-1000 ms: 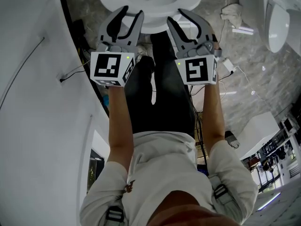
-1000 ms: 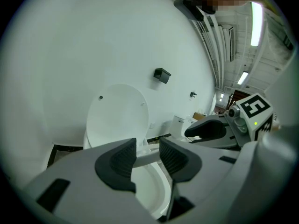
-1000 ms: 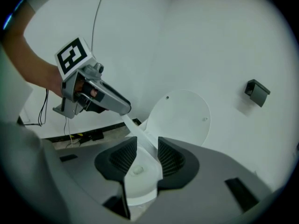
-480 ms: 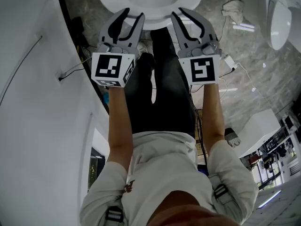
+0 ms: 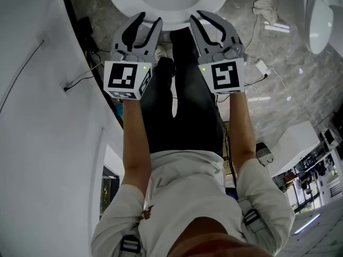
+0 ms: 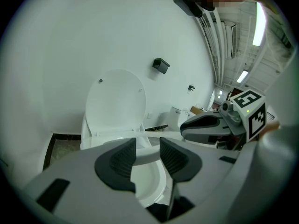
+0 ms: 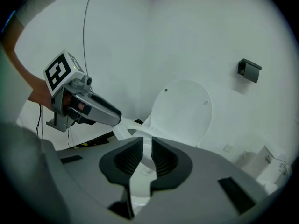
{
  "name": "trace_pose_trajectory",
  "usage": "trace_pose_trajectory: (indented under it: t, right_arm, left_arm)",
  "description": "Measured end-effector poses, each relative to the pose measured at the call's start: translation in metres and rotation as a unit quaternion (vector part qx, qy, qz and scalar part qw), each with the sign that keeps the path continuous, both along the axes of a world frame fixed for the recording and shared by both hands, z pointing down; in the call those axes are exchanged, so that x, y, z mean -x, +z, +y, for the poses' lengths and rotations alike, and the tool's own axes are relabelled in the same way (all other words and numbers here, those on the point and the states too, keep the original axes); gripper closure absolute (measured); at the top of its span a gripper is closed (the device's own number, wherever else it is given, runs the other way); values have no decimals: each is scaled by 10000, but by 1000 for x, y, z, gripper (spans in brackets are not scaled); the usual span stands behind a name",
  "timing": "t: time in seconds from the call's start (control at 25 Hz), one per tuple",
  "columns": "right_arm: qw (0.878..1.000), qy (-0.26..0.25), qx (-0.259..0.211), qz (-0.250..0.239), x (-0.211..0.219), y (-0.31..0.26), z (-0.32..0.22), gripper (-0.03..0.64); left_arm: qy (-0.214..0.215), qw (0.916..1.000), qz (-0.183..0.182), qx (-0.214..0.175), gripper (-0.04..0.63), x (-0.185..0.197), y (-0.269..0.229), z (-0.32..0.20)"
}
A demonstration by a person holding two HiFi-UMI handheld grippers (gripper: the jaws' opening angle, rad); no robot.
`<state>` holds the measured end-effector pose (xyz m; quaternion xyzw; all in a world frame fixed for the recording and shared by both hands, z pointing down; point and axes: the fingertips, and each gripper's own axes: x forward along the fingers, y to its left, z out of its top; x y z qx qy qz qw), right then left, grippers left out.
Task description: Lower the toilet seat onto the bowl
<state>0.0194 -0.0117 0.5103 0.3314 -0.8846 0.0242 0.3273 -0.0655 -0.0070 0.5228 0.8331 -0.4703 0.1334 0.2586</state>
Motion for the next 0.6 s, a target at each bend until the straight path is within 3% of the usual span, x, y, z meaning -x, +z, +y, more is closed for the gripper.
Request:
trace_pose_trajectory:
  t: [0.24, 0.44, 0.6]
  right_arm:
    - [9997, 88, 109, -190, -1, 18, 12, 551]
    - [9998, -4, 219, 42, -3, 31, 23, 551]
    - [9995, 19, 315, -37, -5, 43, 32, 551]
  left_arm:
    - [-12, 9999, -45, 115, 440, -2, 15, 11]
    - [-34, 9997, -29, 244, 437, -4, 30, 21]
    - [-29, 9995, -78, 302, 437, -5, 41, 27]
